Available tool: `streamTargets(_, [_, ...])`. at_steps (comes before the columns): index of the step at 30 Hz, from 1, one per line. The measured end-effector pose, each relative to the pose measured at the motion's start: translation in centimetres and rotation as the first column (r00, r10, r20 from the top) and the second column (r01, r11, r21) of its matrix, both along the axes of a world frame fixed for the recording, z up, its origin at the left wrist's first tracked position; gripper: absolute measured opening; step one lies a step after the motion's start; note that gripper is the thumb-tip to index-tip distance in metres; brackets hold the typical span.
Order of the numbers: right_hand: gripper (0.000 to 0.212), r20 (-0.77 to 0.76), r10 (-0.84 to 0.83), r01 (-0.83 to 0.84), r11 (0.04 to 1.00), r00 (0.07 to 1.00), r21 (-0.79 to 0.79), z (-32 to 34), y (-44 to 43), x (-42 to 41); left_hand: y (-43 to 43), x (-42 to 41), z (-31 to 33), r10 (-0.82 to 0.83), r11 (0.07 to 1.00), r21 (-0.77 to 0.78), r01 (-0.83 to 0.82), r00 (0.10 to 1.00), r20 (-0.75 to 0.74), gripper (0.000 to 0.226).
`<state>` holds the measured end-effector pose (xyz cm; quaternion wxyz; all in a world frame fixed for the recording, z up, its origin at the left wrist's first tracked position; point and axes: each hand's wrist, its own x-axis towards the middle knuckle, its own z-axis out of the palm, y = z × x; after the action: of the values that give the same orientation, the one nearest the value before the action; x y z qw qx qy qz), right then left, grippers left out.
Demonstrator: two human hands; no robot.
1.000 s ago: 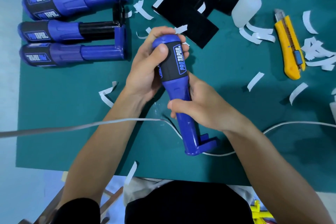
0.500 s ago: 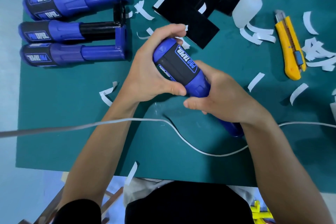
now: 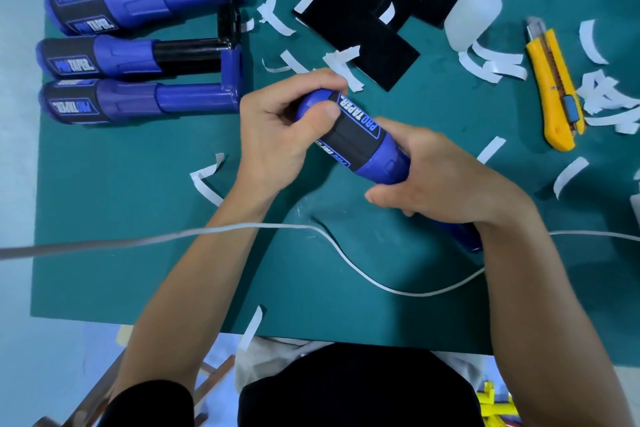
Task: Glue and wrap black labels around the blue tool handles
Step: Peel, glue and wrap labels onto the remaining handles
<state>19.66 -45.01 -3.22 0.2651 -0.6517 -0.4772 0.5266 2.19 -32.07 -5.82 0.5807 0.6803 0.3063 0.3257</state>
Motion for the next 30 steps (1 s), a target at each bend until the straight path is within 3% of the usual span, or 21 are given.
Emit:
streamTargets(3, [0.053, 0.046, 0.044, -0.044, 0.999, 0.998, -0.019, 0.4, -0.4, 1.7, -0.7, 0.3, 0.0, -0.039, 0.994, -0.096, 0.041, 0.999, 0.022, 0.040])
streamTargets(4, [0.053, 0.060, 0.061, -0.060, 0.998, 0.996, -0.027, 0.5, -0.5, 2.3, -0.6, 0.3, 0.1, -0.101, 0.984, -0.147, 0.104, 0.995, 0.027, 0.050])
streamTargets(6, [0.053, 0.071, 0.089, -0.086, 0.995, 0.993, -0.047, 0.7, -0.9, 3.2, 0.1, 0.0, 0.0, -0.255, 0.930, -0.258, 0.260, 0.965, 0.054, 0.048])
streamTargets(9, [0.052, 0.072, 0.102, -0.099, 0.994, 0.992, -0.053, 0.7, -1.3, 3.9, 0.6, -0.3, 0.1, -0.355, 0.880, -0.320, 0.351, 0.934, 0.049, 0.072])
streamTargets(18, [0.043, 0.087, 0.130, -0.123, 0.989, 0.988, -0.079, 0.5, -1.1, 3.9, 0.4, -0.2, 0.1, -0.381, 0.892, -0.269, 0.363, 0.924, -0.019, 0.069])
streamTargets(30, [0.047, 0.158, 0.145, -0.128, 0.985, 0.977, -0.112, 0.2, -1.0, 3.4, -1.0, 0.5, 0.8, -0.188, 0.911, -0.386, 0.145, 0.979, -0.076, 0.051])
